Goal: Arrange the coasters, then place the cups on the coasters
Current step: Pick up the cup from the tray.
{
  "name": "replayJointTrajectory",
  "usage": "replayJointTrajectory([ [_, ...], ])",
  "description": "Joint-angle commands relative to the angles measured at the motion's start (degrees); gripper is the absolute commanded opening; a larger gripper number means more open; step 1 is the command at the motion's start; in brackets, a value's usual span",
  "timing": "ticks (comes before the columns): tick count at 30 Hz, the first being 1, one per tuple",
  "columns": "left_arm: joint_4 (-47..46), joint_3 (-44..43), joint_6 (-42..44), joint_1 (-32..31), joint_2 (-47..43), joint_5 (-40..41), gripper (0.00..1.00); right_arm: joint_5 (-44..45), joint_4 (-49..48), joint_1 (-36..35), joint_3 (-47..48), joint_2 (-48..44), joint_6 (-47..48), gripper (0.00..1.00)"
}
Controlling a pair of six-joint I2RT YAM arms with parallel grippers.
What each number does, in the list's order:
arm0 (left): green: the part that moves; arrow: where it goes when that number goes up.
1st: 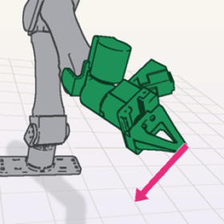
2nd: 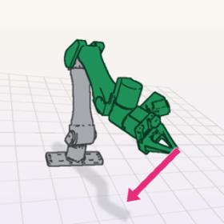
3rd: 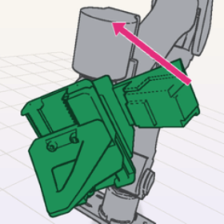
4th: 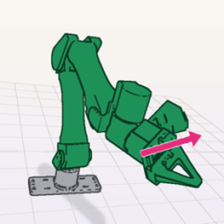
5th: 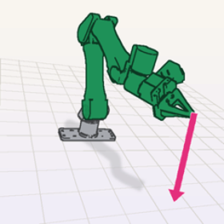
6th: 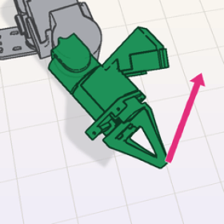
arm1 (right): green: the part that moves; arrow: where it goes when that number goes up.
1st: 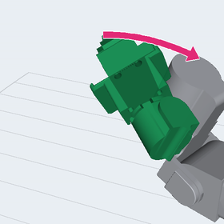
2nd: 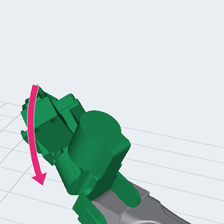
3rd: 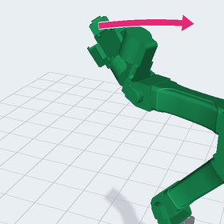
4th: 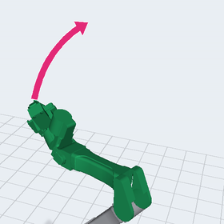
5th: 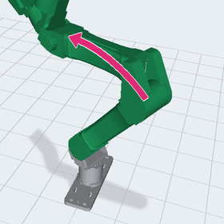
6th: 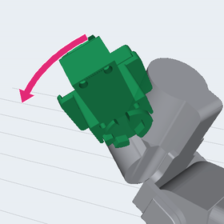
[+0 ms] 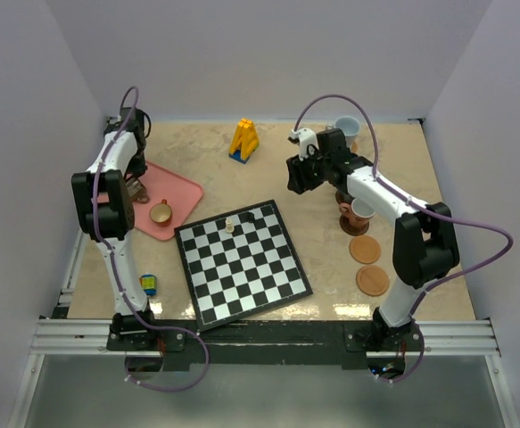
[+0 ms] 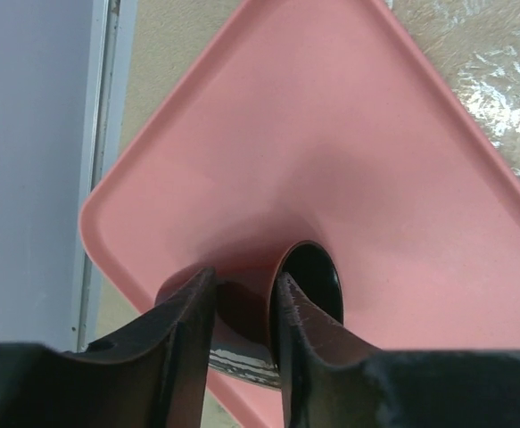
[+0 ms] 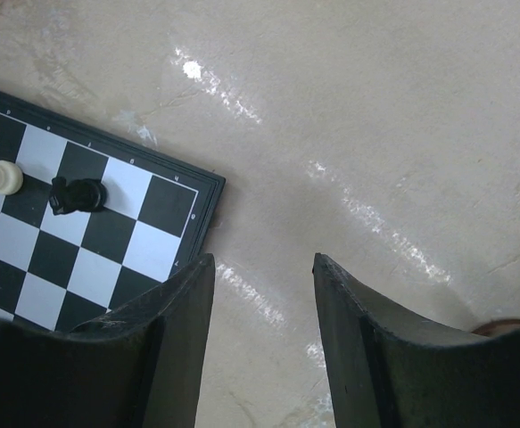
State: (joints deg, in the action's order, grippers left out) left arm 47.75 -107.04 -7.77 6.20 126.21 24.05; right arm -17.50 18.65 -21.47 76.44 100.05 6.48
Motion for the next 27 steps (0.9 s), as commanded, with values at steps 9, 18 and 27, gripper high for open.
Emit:
replayJointTrajectory([
  [9, 1.5, -0.5, -0.1, -0.3, -4.7, 1.5, 0.09, -1.0, -2.0, -0.2, -1.6, -2.8, 0.9, 0.52],
  [18, -3.0, 3.9, -2.0, -0.4, -12.2, 0.5, 0.0, -0.6, -1.0, -0.1, -0.6, -2.4, 1.4, 0.51],
  [27, -11.4, 14.5, -1.9, -0.3, -21.2, -0.7, 0.0, 0.1, -0.6, -0.2, -0.2, -4.6, 1.0, 0.51],
])
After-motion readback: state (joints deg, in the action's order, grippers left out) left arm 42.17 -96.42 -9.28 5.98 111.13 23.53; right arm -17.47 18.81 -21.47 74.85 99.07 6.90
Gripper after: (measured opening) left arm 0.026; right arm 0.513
